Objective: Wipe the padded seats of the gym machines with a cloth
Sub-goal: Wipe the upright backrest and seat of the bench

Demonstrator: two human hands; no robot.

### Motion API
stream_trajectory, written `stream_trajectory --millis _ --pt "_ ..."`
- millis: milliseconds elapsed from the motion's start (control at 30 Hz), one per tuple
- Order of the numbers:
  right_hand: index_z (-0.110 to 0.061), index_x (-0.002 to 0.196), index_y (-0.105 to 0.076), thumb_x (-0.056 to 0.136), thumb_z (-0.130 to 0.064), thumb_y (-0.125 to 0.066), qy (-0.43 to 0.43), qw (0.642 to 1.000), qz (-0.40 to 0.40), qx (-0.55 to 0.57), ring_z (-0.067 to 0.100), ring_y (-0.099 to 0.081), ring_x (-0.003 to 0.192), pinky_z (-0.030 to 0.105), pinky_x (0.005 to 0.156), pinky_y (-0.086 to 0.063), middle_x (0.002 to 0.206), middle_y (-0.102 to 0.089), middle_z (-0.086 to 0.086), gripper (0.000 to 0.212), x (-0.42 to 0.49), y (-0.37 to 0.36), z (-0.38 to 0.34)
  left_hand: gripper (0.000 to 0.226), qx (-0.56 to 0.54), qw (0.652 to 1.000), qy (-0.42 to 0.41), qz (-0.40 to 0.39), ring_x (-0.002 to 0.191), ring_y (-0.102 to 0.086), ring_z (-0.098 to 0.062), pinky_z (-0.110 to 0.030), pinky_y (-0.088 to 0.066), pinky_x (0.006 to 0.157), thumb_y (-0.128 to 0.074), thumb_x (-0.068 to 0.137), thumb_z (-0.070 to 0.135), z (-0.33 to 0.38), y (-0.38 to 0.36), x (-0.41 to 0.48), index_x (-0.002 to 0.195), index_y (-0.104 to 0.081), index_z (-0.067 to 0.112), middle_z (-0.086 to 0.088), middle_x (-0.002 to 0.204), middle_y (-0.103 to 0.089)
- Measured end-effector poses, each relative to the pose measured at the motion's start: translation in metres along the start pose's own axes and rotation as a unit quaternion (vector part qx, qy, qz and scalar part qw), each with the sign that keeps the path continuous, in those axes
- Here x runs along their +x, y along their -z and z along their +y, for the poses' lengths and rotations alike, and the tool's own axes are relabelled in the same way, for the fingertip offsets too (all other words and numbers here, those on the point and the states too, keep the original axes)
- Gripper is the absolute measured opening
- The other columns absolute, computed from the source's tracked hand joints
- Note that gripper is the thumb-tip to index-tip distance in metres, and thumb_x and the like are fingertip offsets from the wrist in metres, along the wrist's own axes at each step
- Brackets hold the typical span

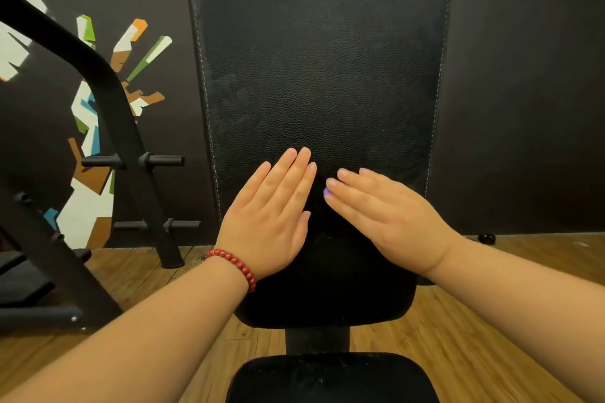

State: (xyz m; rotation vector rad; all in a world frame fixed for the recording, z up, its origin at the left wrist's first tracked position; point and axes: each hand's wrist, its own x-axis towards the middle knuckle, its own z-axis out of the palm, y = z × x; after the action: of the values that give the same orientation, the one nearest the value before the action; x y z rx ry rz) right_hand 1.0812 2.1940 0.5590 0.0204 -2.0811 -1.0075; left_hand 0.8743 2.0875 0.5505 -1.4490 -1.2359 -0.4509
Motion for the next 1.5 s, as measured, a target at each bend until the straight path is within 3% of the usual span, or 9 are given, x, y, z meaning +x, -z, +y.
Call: stream_trajectory --millis 200,367,567,800,900,1033,1300,1500 --pt "0.000 0.128 -0.059 0.103 -0.007 -0.040 0.065 0.998 -0.022 0.012 0.031 -0.052 0.128 0.046 0.102 -0.046 0.134 -0.057 0.014 0.033 -0.004 0.011 0.014 0.061 0.007 0.999 -0.037 -0.003 0.148 -0.015 -0.026 -0.041 -0.013 0.121 -0.035 0.098 0.032 0.001 -0.001 -0.001 0.150 -0.023 0.004 -0.013 0.158 -0.017" --pt "0.002 0.129 -0.058 0.099 -0.001 -0.049 -0.006 0.999 0.042 -0.010 0.033 -0.052 0.127 0.048 0.103 -0.046 0.134 -0.057 0.016 0.032 0.010 0.006 0.026 0.061 0.002 1.000 -0.031 0.002 0.147 -0.017 -0.026 -0.042 -0.017 0.120 -0.036 0.097 0.032 0.002 -0.002 -0.001 0.150 -0.025 0.003 -0.013 0.157 -0.019" --pt "-0.006 0.134 -0.055 0.098 -0.015 -0.056 0.027 0.999 -0.016 -0.019 0.028 -0.046 0.133 0.044 0.109 -0.040 0.141 -0.051 0.010 0.037 -0.025 0.009 0.010 0.060 0.002 1.000 -0.030 0.004 0.146 -0.019 -0.026 -0.042 -0.017 0.120 -0.037 0.096 0.031 0.003 -0.001 -0.001 0.149 -0.029 0.003 -0.013 0.157 -0.021" --pt "0.001 0.130 -0.057 0.100 -0.002 -0.044 -0.023 1.000 0.013 -0.002 0.033 -0.052 0.127 0.046 0.103 -0.045 0.135 -0.056 0.016 0.033 -0.020 0.005 0.005 0.060 0.007 1.000 -0.030 0.004 0.146 -0.019 -0.027 -0.042 -0.017 0.119 -0.037 0.096 0.031 0.003 -0.001 -0.001 0.149 -0.029 0.003 -0.013 0.157 -0.022" --pt "0.002 0.131 -0.056 0.100 -0.004 -0.046 0.029 0.999 -0.035 0.020 0.032 -0.051 0.128 0.046 0.102 -0.047 0.135 -0.056 0.015 0.033 -0.039 0.008 -0.001 0.059 0.010 0.999 -0.041 0.001 0.147 -0.017 -0.027 -0.042 -0.016 0.120 -0.035 0.098 0.030 0.003 -0.002 -0.002 0.150 -0.025 0.003 -0.013 0.157 -0.019" --pt "0.001 0.129 -0.059 0.104 -0.006 -0.041 0.073 0.996 -0.052 0.016 0.033 -0.054 0.125 0.046 0.099 -0.049 0.133 -0.059 0.014 0.032 -0.029 0.019 0.015 0.055 0.017 0.992 -0.129 -0.002 0.146 -0.020 -0.026 -0.042 -0.017 0.119 -0.032 0.099 0.027 0.003 -0.003 0.001 0.149 -0.027 0.004 -0.013 0.157 -0.022" --pt "0.002 0.132 -0.055 0.100 0.001 -0.043 -0.052 0.998 0.024 0.000 0.036 -0.049 0.129 0.049 0.101 -0.046 0.136 -0.054 0.017 0.034 -0.022 0.009 0.018 0.059 0.029 0.991 -0.130 -0.011 0.147 -0.018 -0.025 -0.042 -0.016 0.120 -0.033 0.100 0.035 0.004 -0.002 0.002 0.151 -0.027 0.007 -0.011 0.158 -0.019" --pt "0.000 0.132 -0.056 0.104 -0.005 -0.039 0.022 0.999 -0.031 0.002 0.033 -0.050 0.129 0.047 0.106 -0.043 0.135 -0.056 0.015 0.033 -0.045 0.018 0.014 0.059 0.031 0.992 -0.119 -0.016 0.147 -0.018 -0.024 -0.041 -0.015 0.120 -0.034 0.099 0.035 0.006 0.000 0.002 0.151 -0.029 0.007 -0.011 0.158 -0.022"
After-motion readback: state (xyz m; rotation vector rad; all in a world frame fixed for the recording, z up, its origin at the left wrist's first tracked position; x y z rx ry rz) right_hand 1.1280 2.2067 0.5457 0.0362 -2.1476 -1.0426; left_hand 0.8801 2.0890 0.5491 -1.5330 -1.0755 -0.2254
